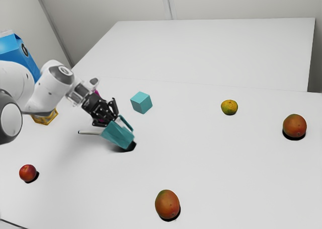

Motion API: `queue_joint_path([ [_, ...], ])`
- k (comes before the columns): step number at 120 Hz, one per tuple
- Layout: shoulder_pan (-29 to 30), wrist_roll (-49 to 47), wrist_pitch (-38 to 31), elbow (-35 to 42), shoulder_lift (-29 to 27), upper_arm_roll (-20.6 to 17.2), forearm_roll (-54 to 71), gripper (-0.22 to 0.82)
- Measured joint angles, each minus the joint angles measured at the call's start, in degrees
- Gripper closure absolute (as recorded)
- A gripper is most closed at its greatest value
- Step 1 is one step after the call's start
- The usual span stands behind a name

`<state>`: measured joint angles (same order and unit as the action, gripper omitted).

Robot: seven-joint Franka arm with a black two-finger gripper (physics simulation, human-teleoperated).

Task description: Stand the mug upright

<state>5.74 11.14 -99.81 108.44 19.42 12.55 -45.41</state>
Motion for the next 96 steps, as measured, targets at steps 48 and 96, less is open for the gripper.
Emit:
queue_joint_path([
  [48, -9.25, -3.43, -6.16, 0.93, -7.71, -0.21, 19.15, 0.79],
  [96, -10.61, -12.90, -17.17, 7.08, -14.13, -8.86, 40.44, 0.79],
])
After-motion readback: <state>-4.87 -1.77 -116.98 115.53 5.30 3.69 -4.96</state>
